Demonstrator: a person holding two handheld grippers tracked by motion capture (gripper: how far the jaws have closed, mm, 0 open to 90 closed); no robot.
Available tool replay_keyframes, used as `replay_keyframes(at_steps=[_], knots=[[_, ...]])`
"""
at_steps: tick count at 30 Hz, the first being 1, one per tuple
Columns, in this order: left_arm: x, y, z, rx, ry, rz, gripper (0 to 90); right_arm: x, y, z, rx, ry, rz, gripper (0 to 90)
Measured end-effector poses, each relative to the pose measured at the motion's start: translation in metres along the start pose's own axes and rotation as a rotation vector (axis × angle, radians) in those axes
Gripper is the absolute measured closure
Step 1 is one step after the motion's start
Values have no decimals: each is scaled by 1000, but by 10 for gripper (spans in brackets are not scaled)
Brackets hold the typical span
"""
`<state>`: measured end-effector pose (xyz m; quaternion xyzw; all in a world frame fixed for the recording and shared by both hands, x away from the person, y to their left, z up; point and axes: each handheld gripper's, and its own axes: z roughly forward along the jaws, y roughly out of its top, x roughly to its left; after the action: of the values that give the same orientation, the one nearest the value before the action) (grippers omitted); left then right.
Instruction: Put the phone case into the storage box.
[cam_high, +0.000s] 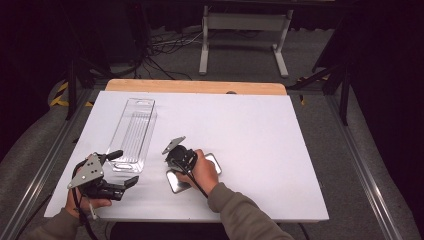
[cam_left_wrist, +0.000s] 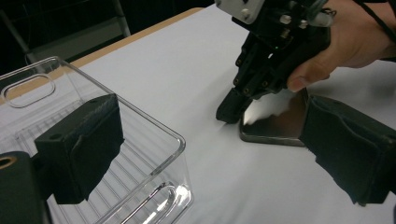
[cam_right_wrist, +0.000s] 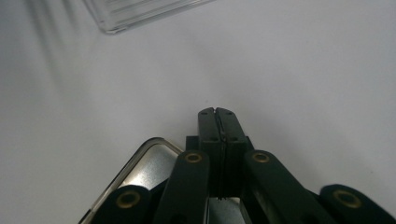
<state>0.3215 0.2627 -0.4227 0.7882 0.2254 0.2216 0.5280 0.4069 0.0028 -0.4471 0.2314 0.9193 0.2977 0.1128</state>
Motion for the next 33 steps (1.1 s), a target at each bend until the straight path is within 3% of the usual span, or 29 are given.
replay_keyframes(at_steps=[3,12,22,27,29,33], knots=[[-1,0,1,6,3,3,65,5,-7,-6,2,33,-2,900],[-2,0,3,18,1,2,66,24,-33,-29,18,88,-89,885],[-3,0,5,24,-1,1,66,26,-53,-45,8,116,-78,834],[-3,0,5,22,-6,-2,67,23,-58,-53,-42,97,-59,803],[-3,0,5,24,-7,2,67,19,-60,-64,-101,97,-51,796],[-3,0,4,18,-7,1,67,13,-63,-76,-132,75,-41,788]])
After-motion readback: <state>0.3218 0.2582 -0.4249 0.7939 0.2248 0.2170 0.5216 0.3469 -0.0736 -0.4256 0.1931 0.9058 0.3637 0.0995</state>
